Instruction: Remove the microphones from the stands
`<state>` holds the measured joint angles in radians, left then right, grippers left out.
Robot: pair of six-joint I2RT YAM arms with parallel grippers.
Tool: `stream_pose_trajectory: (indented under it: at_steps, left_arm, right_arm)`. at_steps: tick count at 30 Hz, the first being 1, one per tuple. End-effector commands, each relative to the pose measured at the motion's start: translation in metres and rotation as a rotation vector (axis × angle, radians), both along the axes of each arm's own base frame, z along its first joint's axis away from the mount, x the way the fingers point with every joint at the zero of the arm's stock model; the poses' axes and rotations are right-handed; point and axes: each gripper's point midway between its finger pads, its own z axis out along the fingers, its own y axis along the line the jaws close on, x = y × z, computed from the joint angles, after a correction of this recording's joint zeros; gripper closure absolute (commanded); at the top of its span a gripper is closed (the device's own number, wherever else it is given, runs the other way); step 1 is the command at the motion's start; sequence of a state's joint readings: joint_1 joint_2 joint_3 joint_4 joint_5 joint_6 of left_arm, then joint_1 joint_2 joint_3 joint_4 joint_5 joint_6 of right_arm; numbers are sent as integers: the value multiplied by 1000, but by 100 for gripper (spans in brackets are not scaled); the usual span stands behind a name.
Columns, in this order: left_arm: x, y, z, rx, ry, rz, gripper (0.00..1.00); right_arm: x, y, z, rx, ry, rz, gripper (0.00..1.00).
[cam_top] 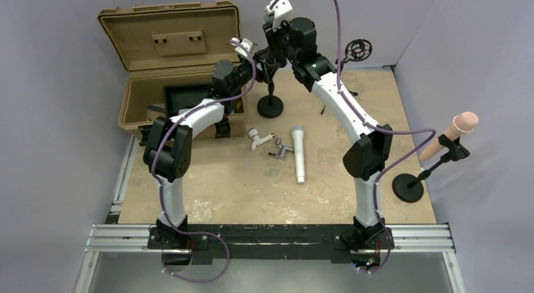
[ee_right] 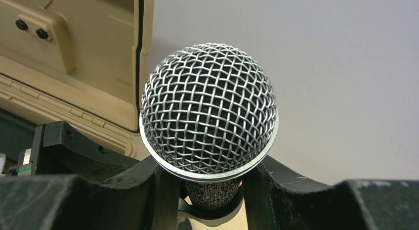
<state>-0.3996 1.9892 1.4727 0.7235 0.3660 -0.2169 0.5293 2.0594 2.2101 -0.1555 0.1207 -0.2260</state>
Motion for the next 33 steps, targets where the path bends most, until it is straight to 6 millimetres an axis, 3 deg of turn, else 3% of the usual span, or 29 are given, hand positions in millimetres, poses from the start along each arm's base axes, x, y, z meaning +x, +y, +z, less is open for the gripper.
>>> stream_pose_trajectory:
  at_steps: [1, 5, 10, 16, 27, 30, 33]
  left_arm:
    - [-7, 3, 50, -51, -86, 4, 29]
    - [-5, 2, 58, -62, -97, 8, 22]
    - [-3, 1, 69, -64, -113, 12, 22]
    - [0, -5, 60, -48, -91, -7, 32]
    - [5, -5, 43, -10, -64, 2, 25]
    - [7, -6, 39, 5, -53, 3, 29]
    - [10, -5, 33, 22, -36, 11, 44]
  right_arm:
    - [-18, -13, 96, 122, -229, -16, 100]
    - [-18, -12, 95, 123, -228, -10, 100]
    - [-18, -10, 88, 114, -205, -2, 100]
    - [-19, -9, 91, 121, -207, 5, 100]
    - [-18, -8, 91, 122, -204, 10, 100]
    - [-18, -8, 90, 123, -203, 11, 100]
    - [-18, -7, 89, 123, -200, 14, 100]
